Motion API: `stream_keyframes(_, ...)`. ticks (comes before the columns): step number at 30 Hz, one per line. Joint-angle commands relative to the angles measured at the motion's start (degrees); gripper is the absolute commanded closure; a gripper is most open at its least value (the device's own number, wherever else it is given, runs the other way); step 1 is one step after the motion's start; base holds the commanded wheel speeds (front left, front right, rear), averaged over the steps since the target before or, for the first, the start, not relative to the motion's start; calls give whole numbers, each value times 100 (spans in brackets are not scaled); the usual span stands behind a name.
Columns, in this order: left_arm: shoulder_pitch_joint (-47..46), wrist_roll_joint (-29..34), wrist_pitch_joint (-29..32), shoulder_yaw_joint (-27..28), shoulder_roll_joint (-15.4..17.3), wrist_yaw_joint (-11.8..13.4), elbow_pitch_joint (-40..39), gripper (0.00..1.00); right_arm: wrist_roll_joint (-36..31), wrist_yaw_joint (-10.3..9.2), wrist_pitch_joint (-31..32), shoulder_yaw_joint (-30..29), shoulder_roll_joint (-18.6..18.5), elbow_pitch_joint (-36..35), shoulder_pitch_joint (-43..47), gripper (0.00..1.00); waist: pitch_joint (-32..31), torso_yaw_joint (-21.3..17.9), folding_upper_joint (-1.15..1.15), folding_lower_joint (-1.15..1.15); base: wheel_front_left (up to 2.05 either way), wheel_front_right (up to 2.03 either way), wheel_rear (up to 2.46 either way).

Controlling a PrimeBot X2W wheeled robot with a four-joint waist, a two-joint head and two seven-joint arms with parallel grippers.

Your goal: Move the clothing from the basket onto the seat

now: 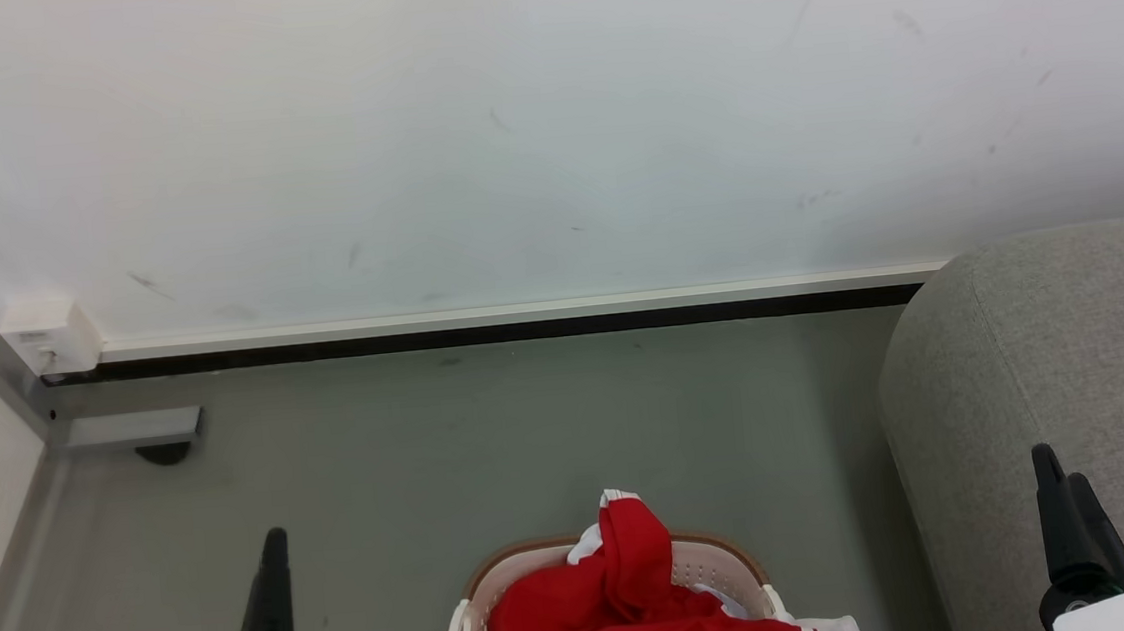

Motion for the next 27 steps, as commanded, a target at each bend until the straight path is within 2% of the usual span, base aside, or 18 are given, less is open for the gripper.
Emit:
stream_keyframes(1,-28,244,-65,3,42,21,-104,0,-266,-3,-64,21,-54,-112,-18,0,0,1,0,0,0,0,0)
stream_keyframes(13,52,1434,-304,-100,47,81,-214,0,-1349,-4,-304,138,-91,-138,28,0,-11,-3,0,0,0,0,0)
stream_keyframes(27,147,2402,-562,-150,53,169,-302,0,-2391,-6,-554,186,-96,-150,112,0,-43,-2,0,0,0,0,0)
